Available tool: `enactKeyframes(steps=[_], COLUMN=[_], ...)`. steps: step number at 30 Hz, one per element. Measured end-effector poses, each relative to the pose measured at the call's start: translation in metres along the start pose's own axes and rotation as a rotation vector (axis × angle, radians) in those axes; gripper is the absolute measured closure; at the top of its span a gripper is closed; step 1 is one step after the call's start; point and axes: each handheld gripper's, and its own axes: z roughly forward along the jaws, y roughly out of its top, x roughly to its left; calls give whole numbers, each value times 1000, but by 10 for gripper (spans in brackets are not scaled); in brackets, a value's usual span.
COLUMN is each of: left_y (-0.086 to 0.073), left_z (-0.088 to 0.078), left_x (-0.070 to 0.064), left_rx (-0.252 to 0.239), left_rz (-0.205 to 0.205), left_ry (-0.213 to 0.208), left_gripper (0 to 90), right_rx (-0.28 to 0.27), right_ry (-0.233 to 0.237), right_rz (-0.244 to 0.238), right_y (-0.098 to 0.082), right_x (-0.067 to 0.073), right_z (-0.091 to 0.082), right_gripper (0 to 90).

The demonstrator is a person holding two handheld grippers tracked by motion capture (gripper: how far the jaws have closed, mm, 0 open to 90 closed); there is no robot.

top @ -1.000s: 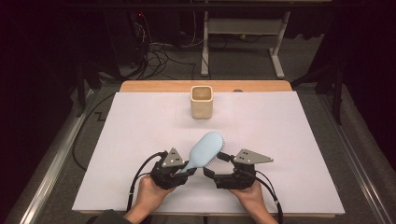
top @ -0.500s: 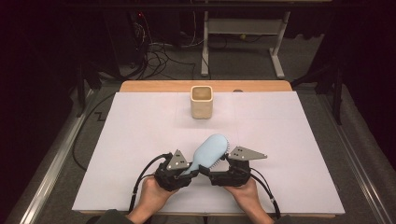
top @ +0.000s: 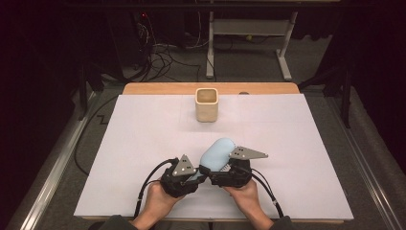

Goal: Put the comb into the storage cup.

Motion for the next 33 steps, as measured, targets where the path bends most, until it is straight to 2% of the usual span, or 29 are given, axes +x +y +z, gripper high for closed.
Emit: enactKeyframes(steps=[7, 19, 22, 27, 33], left_y=[0, -1, 0, 0, -1], left_z=[-1, -1, -5, -8, -8], left_x=[2, 3, 3, 4, 5], left_rx=[-1, -7, -25, -38, -36], left_rz=[-6, -15, -21, -29, -36], left_ry=[-1, -3, -4, -10, -7], left_gripper=[689, 689, 689, 689, 685], right_rx=[19, 43, 57, 63, 70], right_ry=[24, 28, 40, 60, 79], right_rz=[26, 34, 48, 44, 56], right_y=[4, 9, 13, 19, 21], right_x=[-1, 4, 6, 8, 7], right_z=[1, -1, -2, -4, -2], right_gripper=[304, 392, 424, 456, 486])
